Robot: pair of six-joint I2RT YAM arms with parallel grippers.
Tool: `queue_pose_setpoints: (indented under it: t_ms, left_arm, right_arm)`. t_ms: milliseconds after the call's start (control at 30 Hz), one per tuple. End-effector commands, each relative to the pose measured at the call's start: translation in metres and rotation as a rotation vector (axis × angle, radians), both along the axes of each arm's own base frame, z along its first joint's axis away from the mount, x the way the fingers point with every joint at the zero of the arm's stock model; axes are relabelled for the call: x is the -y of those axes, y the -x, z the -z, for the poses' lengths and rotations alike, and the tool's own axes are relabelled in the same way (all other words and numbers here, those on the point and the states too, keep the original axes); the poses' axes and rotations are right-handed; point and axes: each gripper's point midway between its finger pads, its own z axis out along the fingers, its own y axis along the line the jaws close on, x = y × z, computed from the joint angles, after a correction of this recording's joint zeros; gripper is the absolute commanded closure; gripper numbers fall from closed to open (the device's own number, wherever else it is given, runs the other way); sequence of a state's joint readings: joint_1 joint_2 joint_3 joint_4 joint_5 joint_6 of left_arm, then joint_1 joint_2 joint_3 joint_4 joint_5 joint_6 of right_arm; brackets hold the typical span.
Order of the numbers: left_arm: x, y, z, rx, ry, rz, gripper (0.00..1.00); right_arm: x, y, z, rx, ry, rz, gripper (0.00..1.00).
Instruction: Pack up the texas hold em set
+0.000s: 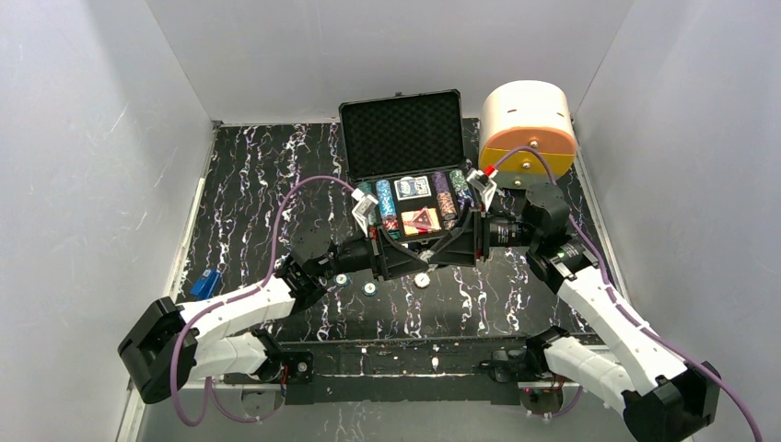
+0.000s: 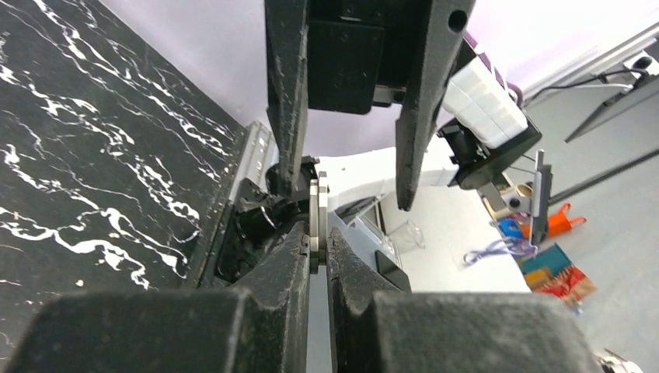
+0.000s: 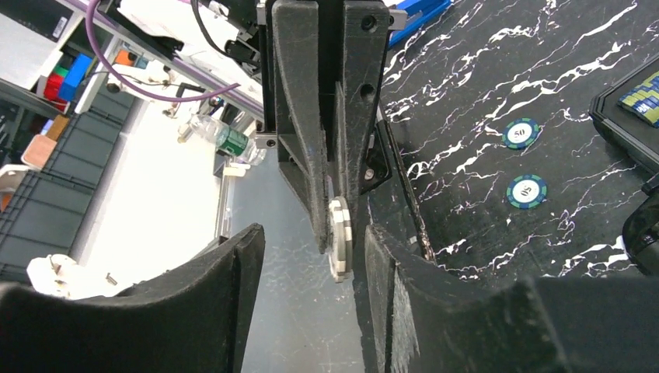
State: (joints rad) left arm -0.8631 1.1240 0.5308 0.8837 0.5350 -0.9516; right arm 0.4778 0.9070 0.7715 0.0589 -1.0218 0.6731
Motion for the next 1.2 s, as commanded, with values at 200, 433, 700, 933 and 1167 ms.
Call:
queue_pose_setpoints:
  t_ms: [200,433,700,933,1167]
  left_arm:
    - [-0.001,0.02,-0.028,0.065,0.052,0.121,1.0]
    - [0.0,0.019,-0.03,0.076,0.054,0.119,1.0]
    - [0.0,0.016,-0.026,0.08,0.048,0.103,0.93]
    - [-0.008,0.003,-0.002,0.056,-0.03,0.005,0.19]
    - [-0.078,-0.043,0.038,0.152,-0.423,-0.411,0.08]
  right_arm:
    - [0.001,0.012,-0.012,0.054,-0.028,-0.106,0.68]
    - [0.004,0.019,-0.012,0.067,-0.02,-0.15,0.69]
    - [0.004,0.017,-0.009,0.092,0.005,-0.155,0.99]
    - [0.002,-0.025,0.005,0.191,0.138,0.022,0.99]
    - [0.011,-0.105,0.034,0.454,0.378,0.22,0.99]
